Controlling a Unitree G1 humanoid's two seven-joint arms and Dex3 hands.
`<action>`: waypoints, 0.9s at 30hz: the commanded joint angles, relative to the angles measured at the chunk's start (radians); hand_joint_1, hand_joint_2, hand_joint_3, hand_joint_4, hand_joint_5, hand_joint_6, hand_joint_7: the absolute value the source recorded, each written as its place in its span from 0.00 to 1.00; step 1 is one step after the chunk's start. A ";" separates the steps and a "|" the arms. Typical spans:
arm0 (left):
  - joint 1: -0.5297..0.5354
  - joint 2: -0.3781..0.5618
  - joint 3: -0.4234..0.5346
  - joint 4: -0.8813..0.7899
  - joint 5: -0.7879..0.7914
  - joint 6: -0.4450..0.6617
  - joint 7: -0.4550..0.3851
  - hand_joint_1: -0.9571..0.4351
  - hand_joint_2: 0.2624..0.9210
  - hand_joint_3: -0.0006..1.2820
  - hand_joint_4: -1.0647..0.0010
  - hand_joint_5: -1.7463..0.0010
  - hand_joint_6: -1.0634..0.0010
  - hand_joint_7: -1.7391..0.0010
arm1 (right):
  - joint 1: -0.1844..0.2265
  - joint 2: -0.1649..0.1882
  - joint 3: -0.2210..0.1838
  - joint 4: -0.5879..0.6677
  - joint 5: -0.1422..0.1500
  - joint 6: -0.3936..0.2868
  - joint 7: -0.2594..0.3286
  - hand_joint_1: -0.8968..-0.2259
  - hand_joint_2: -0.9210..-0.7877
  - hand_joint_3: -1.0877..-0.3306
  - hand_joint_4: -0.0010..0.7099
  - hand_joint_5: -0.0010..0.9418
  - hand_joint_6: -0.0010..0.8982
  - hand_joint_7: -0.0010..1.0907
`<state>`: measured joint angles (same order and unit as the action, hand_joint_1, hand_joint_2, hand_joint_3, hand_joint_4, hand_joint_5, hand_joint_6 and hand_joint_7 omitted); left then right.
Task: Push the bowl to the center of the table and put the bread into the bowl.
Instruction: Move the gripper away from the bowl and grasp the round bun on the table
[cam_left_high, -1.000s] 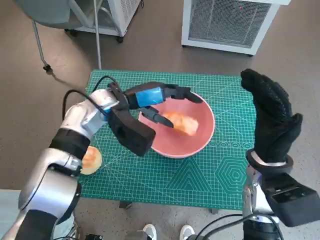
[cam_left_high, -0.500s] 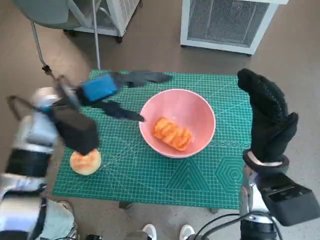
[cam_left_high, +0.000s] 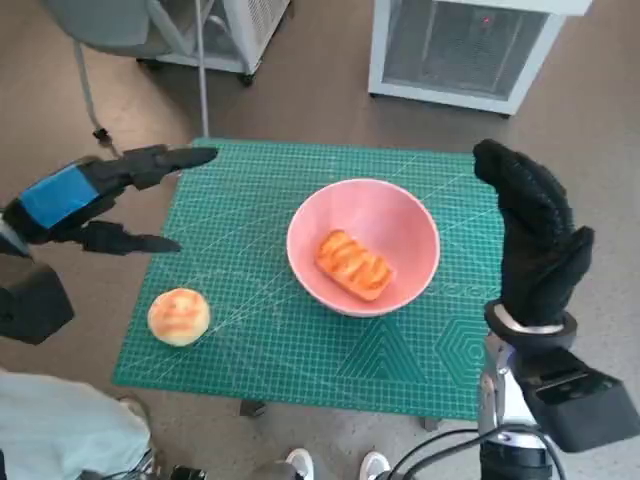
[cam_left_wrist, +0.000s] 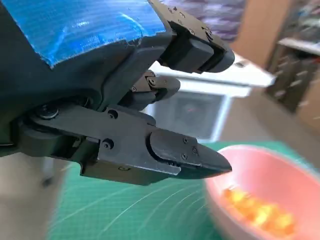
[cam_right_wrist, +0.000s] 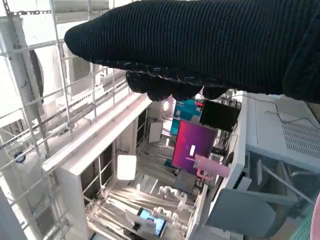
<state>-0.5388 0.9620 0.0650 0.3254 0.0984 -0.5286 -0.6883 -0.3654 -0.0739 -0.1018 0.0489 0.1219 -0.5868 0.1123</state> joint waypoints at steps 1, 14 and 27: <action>0.090 0.055 0.035 -0.052 0.006 0.032 -0.017 0.52 0.85 0.00 0.76 1.00 0.61 0.96 | 0.007 -0.005 -0.001 0.023 0.017 0.013 0.014 0.62 0.00 0.57 0.51 0.02 0.00 0.69; 0.241 0.086 0.055 -0.168 0.020 0.147 -0.044 0.60 0.78 0.00 0.81 1.00 0.61 0.98 | -0.027 -0.019 -0.001 0.048 0.046 0.029 0.048 0.61 0.00 0.56 0.51 0.02 0.00 0.68; 0.245 0.066 -0.034 -0.171 0.095 0.120 -0.070 0.68 0.79 0.00 0.84 1.00 0.68 1.00 | -0.032 -0.032 0.000 0.040 0.064 0.046 0.084 0.62 0.00 0.55 0.50 0.02 0.00 0.68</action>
<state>-0.2945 1.0305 0.0652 0.1601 0.1745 -0.4109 -0.7392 -0.4049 -0.0992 -0.1014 0.0826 0.1643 -0.5593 0.1811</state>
